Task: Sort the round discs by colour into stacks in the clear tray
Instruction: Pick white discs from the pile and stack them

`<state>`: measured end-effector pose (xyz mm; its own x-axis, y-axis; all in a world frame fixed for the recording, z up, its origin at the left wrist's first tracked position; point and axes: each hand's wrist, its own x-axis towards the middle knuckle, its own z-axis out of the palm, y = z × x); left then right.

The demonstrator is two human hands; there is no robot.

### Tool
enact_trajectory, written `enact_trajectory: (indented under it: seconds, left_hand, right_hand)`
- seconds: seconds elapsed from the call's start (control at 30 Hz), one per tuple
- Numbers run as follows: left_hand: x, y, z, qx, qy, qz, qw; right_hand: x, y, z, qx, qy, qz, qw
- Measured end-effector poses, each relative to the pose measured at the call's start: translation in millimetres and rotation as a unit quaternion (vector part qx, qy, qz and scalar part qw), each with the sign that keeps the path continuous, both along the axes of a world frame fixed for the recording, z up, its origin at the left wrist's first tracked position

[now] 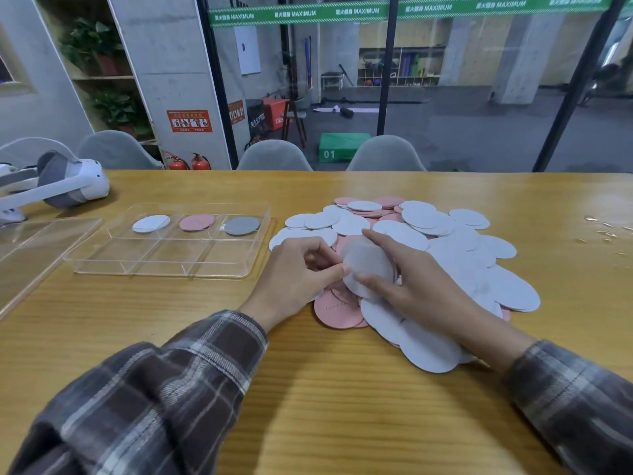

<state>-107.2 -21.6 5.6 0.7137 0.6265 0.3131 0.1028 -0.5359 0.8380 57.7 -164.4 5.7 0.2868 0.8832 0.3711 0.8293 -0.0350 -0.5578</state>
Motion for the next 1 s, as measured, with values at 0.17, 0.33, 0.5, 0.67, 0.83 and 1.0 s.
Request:
enact_trajectory:
  seconds: [0.17,0.33,0.5,0.67,0.83,1.0]
  left_hand:
    - [-1.8,-0.3,5.0,0.033,0.000,-0.011,0.999]
    - [-20.4,26.3,13.3,0.137,0.086,0.008,0.987]
    - [-31.9,41.6,15.0,0.175,0.198,-0.009,0.964]
    - [-32.4,41.8,13.3,0.148,0.207,0.011,0.967]
    - [-32.0,42.3,19.0,0.100,0.169,0.000,0.981]
    - [-31.2,38.7,27.4,0.002,0.087,-0.059,0.994]
  right_hand:
    - [1.3,0.8,-2.9,0.010,-0.016,-0.005,1.000]
    - [4.3,-0.3,-0.1,0.013,-0.053,-0.022,0.998]
    - [3.2,-0.8,-1.4,-0.036,-0.065,-0.010,0.997]
    - [2.0,-2.4,0.0,-0.041,-0.066,-0.007,0.997]
    - [2.6,-4.3,2.4,0.017,-0.028,-0.031,0.999]
    - [1.7,-4.2,1.5,0.027,-0.009,-0.036,0.999]
